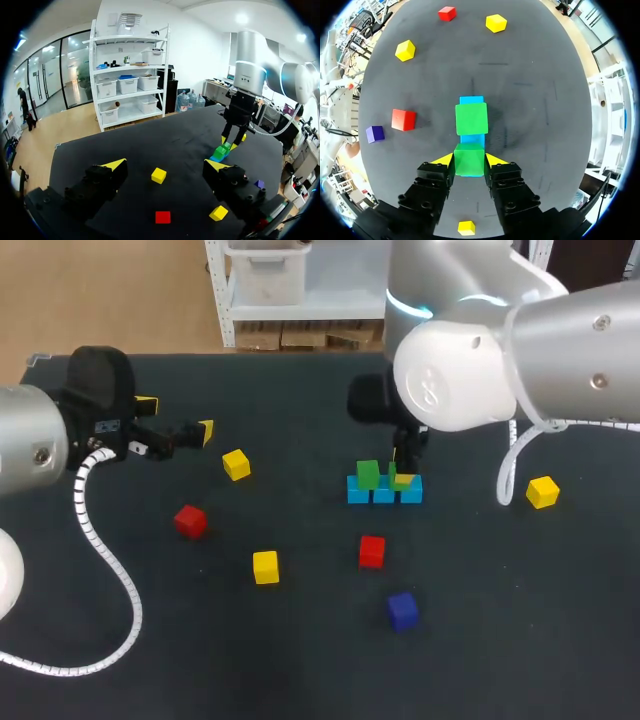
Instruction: Place the blue cubes, place green cubes on the blue cubes, place the yellow cubes on the green cubes, then place the red cubes on the yellow cubes, and place purple cube on the red cubes.
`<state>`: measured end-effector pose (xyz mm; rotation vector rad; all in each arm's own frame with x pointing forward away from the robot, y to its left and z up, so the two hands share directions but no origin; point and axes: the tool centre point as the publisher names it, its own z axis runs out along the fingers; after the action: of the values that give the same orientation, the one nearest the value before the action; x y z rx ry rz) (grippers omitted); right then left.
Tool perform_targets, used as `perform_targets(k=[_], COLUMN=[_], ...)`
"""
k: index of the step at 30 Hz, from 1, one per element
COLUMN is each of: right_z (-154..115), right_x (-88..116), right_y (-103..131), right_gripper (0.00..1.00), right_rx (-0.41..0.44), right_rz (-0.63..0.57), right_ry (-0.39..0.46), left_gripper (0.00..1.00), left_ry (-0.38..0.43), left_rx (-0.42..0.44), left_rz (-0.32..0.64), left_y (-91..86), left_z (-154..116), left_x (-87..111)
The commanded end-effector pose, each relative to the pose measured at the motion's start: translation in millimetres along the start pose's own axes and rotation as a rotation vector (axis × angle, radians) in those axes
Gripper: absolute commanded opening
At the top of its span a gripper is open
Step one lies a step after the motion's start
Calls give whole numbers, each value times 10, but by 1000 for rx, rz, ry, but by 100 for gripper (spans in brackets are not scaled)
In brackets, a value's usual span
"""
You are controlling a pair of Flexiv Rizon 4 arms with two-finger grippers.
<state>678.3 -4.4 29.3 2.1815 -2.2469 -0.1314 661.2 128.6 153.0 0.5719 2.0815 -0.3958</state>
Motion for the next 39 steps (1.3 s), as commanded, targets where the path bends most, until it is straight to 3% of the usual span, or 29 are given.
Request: perform_targets(k=[1,7,11,12,13,14,19,23,26,28,30,31,34,38,39], right_z=[15,16,17,17,17,18,21,21,21,21,35,43,63,75,75], right_x=[12,20,16,15,14,13,5,2,4,9,16,19,24,24,24], right_y=[23,5,8,8,9,8,6,2,-8,-15,-30,-34,-40,-43,-43], right_gripper=[23,33,48,68,98,100,100,83,77,77,88,87,71,62,52], right_rx=[7,19,23,23,24,25,27,39,60,81,98,96,89,83,82], right_rz=[1,10,3,2,1,1,1,1,-10,-18,-21,-20,-19,-19,-19], right_ry=[-1,-2,-2,-2,-2,-2,-4,0,2,6,18,19,22,24,24], left_gripper=[100,100,100,100,100,100,100,100,100,100,100,100,100,100,100], left_ry=[-3,-3,-3,-3,-3,-3,-3,-3,-3,-3,-3,-3,-3,-3,-3], left_rx=[7,7,7,7,7,7,7,7,7,7,7,7,7,7,7], left_rz=[1,1,1,1,1,1,1,1,1,1,1,1,1,1,1], left_y=[19,19,19,19,19,19,19,19,19,19,19,19,19,19,19], left_z=[-2,-2,-2,-2,-2,-2,-2,-2,-2,-2,-2,-2,-2,-2,-2], left_x=[5,5,5,5,5,5,5,5,5,5,5,5,5,5,5])
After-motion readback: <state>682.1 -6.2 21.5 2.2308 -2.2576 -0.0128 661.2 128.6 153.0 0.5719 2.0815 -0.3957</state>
